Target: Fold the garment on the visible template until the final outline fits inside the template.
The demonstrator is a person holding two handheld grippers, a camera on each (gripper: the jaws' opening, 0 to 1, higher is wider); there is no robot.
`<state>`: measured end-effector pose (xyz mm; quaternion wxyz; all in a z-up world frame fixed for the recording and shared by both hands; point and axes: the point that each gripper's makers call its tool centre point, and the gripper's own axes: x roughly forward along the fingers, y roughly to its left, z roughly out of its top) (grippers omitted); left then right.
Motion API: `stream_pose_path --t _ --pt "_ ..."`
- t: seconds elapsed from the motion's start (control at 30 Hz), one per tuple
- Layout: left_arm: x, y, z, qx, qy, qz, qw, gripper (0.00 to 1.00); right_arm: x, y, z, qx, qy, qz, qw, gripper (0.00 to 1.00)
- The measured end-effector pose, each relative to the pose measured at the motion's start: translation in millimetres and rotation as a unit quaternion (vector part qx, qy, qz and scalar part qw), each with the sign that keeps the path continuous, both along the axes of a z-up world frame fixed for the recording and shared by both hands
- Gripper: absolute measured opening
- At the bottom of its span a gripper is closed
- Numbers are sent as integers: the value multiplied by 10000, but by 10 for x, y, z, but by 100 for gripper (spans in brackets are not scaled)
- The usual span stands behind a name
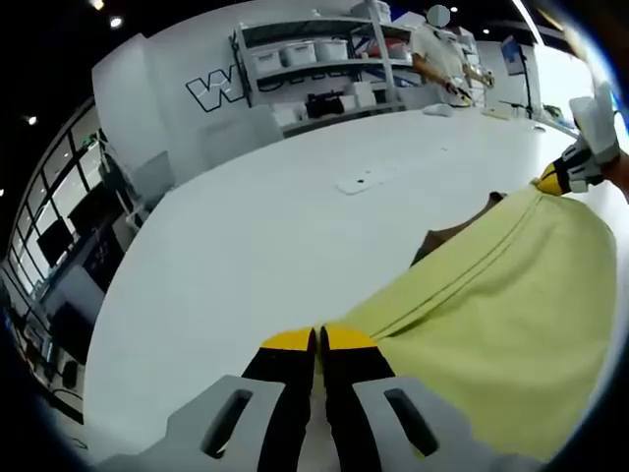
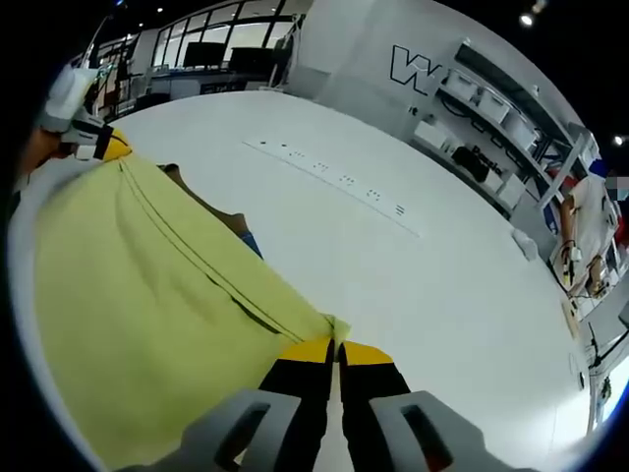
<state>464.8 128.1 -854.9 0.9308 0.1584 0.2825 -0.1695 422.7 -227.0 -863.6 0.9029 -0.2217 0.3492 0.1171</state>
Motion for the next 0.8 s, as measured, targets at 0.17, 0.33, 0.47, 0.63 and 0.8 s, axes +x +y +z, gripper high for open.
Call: stream_pose_path --t 0.17,0.33,0.47,0.63,0.8 --pt "-3 -12 8 33 -28 -73 10000 1 -1 18 2 -72 20 66 10000 0" --pt "17 6 62 9 -61 -89 9999 14 9 18 20 -117 -39 102 9999 5" --pt "31 36 124 -57 -123 -52 9999 22 31 -16 93 -144 -234 14 9996 15" --pt "8 -40 288 -138 -354 -174 9991 33 38 -60 304 -141 -659 -102 9977 20" --pt "-67 -131 403 -172 -530 -322 9979 36 -8 -33 507 -94 -968 -70 9952 20"
